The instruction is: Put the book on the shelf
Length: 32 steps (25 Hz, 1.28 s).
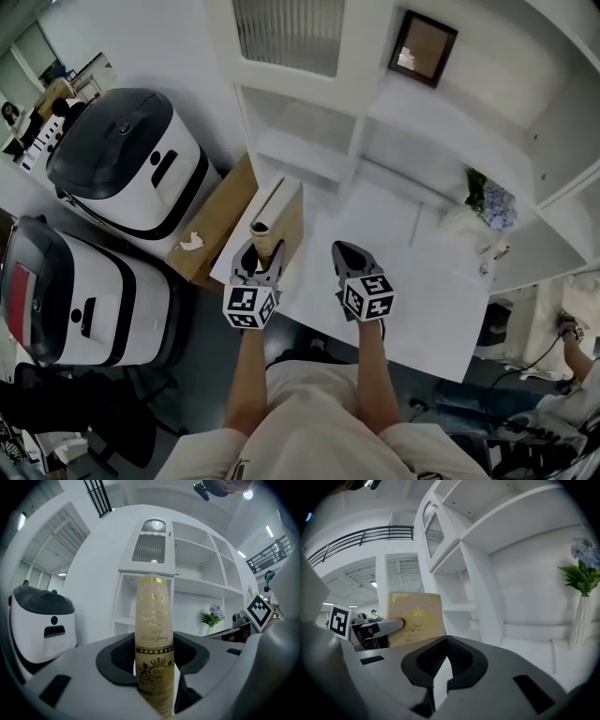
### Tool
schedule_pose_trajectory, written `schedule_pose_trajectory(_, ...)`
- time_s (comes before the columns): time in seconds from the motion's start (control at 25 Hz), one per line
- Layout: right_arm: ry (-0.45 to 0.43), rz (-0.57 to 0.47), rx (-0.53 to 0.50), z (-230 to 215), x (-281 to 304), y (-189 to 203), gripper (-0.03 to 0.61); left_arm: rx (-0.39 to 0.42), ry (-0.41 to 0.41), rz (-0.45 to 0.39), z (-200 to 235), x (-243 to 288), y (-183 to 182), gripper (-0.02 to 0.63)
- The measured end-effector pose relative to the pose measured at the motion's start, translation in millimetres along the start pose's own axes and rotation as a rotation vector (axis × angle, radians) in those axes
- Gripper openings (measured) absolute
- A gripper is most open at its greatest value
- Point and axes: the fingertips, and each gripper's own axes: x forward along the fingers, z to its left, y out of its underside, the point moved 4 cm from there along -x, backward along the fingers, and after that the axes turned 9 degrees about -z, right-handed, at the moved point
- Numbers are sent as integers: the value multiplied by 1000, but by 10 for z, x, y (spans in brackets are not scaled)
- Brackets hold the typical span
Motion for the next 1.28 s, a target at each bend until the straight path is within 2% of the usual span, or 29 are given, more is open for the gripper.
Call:
schedule_pose_trajectory(0.2, 21, 20, 36, -129, -56, 127, 26, 30, 38, 8, 47, 204, 153, 216)
schedule_pose_trajectory(0.36, -2, -21, 176, -169, -61, 118, 26, 55, 70, -13, 86, 335, 287, 216)
schedule_pose_trajectory(0.44, 10, -38, 212, -191, -39, 129, 26, 61, 75, -19, 141, 386, 374, 216)
schedule_pose_trajectory(0.68, 26, 51, 62, -204, 162, 211, 26, 69, 108, -5, 126, 647, 724, 216)
schedule_pose_trajectory(0.8, 9, 58, 75, -180, 190, 201, 26, 86, 130, 6, 97, 758, 838, 216)
schedule_pose_trajectory(0.92, 3, 81, 67, -179, 179, 240, 26, 85, 116, 4, 155, 804, 901, 216)
schedule_pose_trajectory(1.28, 15, 139, 23, -319, 66, 384, 26, 76, 109, -64, 187, 855, 1041, 216)
